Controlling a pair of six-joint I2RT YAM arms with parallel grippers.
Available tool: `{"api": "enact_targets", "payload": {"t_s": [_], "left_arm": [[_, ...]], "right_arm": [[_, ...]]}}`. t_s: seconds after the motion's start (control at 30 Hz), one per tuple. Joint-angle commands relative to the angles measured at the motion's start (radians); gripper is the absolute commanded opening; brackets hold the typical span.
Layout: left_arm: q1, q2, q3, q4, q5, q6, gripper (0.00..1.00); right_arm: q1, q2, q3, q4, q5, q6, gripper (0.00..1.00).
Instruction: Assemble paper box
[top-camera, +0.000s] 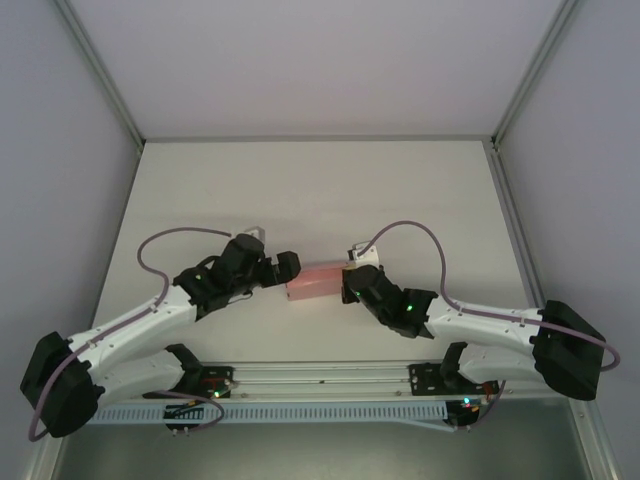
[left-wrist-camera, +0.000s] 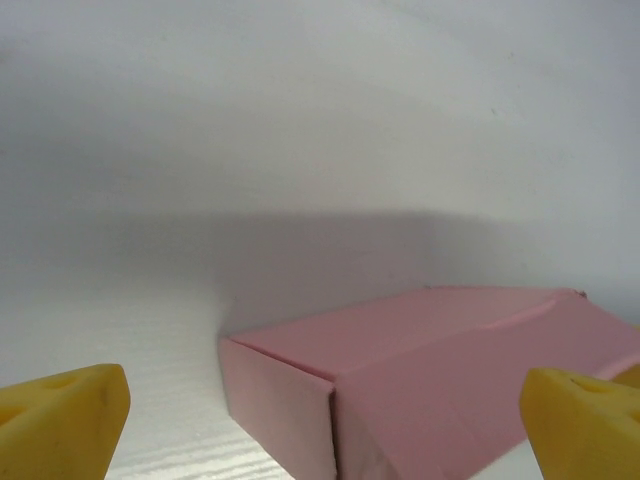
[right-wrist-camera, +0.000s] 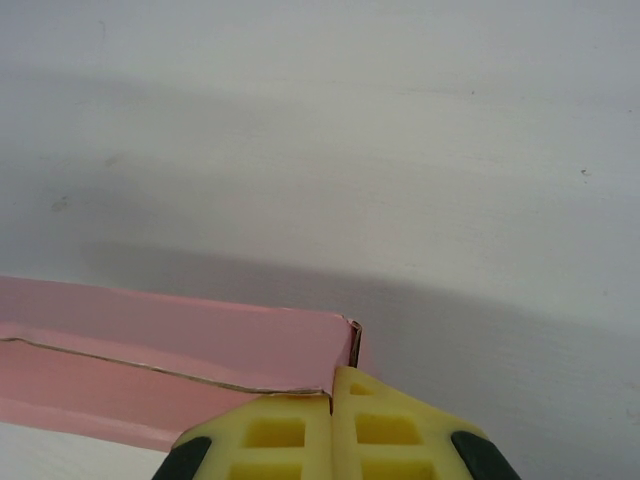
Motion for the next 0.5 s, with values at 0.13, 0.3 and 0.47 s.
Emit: {"api": "enact_targets", "payload": {"t_s": [0.13, 0.3, 0.47], "left_arm": [[0.005, 0.039, -0.042, 0.102, 0.096, -0.015, 0.92], [0.007, 0.088, -0.052, 0.153, 0.133, -0.017, 0.81], [0.006, 0.082, -0.065, 0.151, 0.125, -0.02, 0.72]], "right_arm": [[0.019, 0.023, -0.006, -0.064, 0.002, 0.034, 0.04], [0.025, 0.028, 0.001, -0.064, -0.01, 0.035, 0.06], [0.025, 0.013, 0.009, -0.073, -0.035, 0.063, 0.1]]}}
